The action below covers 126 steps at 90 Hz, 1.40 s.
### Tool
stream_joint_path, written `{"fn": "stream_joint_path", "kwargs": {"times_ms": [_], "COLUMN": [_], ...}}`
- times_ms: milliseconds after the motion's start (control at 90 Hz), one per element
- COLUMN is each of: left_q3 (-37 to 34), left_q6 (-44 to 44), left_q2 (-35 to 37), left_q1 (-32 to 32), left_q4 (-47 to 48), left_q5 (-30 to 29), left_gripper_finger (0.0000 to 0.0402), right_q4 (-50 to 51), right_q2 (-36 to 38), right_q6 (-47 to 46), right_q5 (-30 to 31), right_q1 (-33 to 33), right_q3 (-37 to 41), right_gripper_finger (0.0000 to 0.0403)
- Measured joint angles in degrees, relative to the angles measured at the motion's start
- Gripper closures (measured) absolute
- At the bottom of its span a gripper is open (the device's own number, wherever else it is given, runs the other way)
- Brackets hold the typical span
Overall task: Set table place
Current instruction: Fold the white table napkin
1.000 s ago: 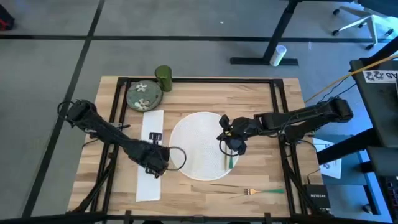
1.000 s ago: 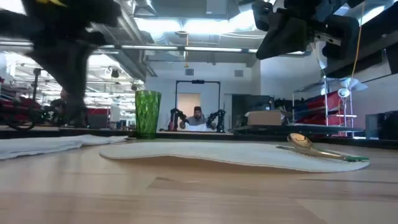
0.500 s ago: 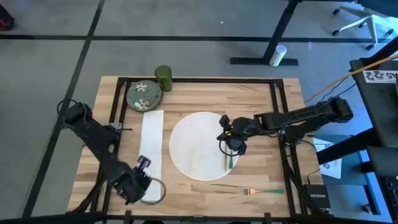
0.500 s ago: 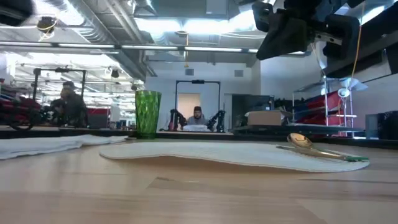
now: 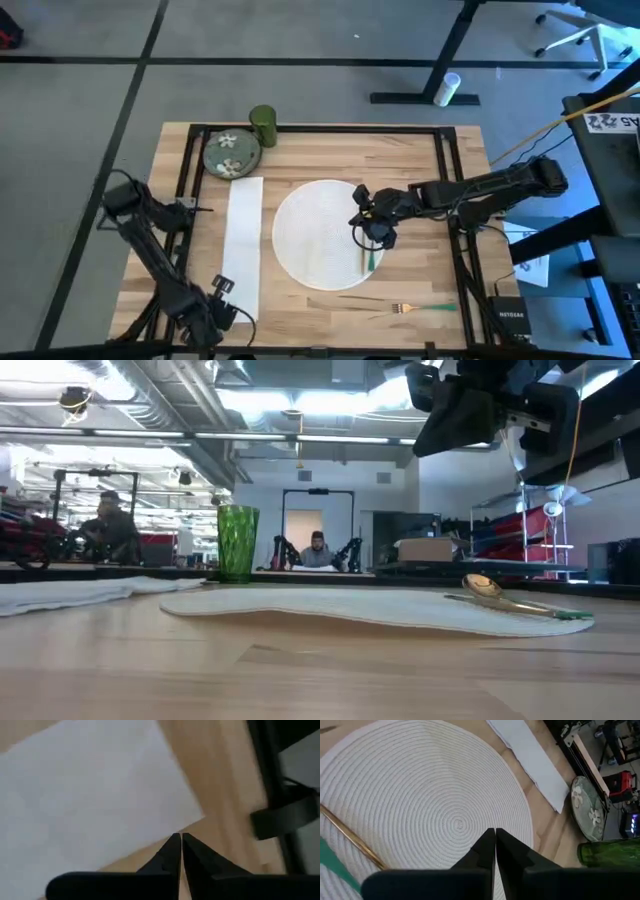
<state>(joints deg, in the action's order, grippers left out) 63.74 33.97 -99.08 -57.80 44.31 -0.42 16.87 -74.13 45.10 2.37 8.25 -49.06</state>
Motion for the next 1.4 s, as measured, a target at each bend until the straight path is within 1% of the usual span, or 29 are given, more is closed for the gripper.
{"fn": "stream_joint_path", "kwargs": {"times_ms": [89, 200, 267, 344, 522, 700, 856, 978, 1189, 1400], "left_q3": [-0.01, 0.01, 0.01, 0.01, 0.01, 0.01, -0.53, -0.69, -0.62, -0.38], "left_q6": [-1.31, -1.03, 0.58, 3.12, 4.63, 4.62, 3.07, 1.95, 0.15, 3.03], "left_q2": [-0.75, -0.82, -0.82, -0.82, -0.82, -0.82, -0.82, -2.03, -5.56, -7.59], "left_q1": [0.02, 0.15, 0.36, 0.54, 0.87, 0.63, 0.25, -0.18, -0.85, -0.69], "left_q4": [-2.35, -1.86, -0.88, -1.99, -4.45, -5.48, -5.46, -5.46, -4.54, -3.12], "left_q5": [1.77, 1.89, 1.96, 1.92, 1.92, 1.92, 1.51, 1.50, 1.22, -1.10], "left_gripper_finger": [0.0401, 0.0398, 0.0391, 0.0377, 0.0337, 0.0297, 0.0276, 0.0269, 0.0267, 0.0273], "right_q4": [0.06, 0.06, 0.04, 0.04, 0.06, 0.45, 1.24, 1.28, 1.28, 1.28], "right_q2": [0.00, 0.00, 0.00, 0.00, 0.00, 0.00, 0.00, 0.00, 0.00, 0.00], "right_q6": [0.07, 0.08, 0.09, 0.09, 0.09, 0.11, 0.11, 0.11, 0.13, 0.13], "right_q5": [0.00, -0.02, -0.02, -0.02, -0.02, -0.02, -0.03, -0.07, -0.43, -0.44], "right_q1": [0.00, -0.01, 0.00, 0.00, 0.00, 0.00, -0.02, -0.02, -0.02, 0.00], "right_q3": [0.00, 0.00, 0.00, 0.00, 0.00, 0.02, 0.02, 0.02, 0.02, 0.02], "right_gripper_finger": [0.0403, 0.0403, 0.0403, 0.0403, 0.0403, 0.0403, 0.0403, 0.0403, 0.0403, 0.0403]}}
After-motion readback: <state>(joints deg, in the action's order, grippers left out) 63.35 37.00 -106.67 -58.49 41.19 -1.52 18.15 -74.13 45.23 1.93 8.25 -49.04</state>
